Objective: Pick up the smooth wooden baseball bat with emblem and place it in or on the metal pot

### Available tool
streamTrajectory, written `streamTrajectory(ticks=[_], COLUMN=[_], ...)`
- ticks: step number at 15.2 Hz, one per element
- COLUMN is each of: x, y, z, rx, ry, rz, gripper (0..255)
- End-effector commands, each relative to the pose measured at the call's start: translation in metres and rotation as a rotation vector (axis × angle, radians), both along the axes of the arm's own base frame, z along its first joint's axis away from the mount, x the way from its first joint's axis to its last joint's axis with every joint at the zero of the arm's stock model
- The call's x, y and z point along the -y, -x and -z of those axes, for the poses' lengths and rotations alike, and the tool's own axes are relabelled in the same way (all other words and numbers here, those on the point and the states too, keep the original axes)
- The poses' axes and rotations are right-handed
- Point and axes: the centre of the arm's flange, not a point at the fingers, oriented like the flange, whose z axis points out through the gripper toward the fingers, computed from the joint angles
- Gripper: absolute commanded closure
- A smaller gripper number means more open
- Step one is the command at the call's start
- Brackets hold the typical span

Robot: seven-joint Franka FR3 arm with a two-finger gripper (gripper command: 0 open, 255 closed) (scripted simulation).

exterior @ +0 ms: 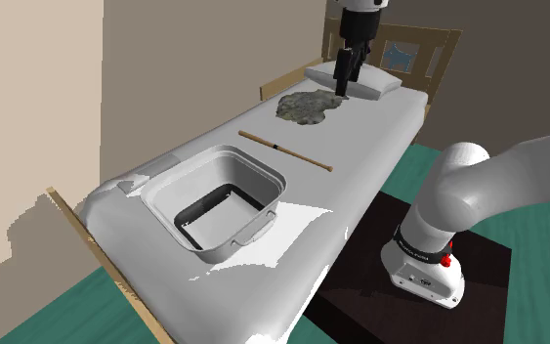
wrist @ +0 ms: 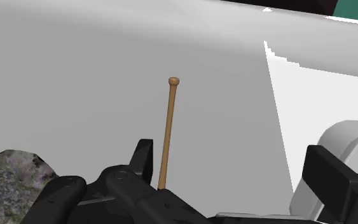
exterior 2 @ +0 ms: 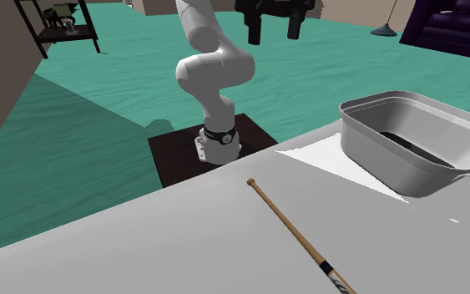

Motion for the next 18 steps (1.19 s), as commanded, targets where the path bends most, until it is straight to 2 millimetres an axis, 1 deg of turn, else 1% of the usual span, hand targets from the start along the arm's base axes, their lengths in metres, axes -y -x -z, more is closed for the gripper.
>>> streamTrajectory(ticks=[1, 18], x=[0.0, 0.028], y=[0.0, -0.151], z=[0.0, 0.165], rx=[0.0, -0.008], ry=[0.0, -0.034], rz=[0.0, 0.057], gripper=[0, 0])
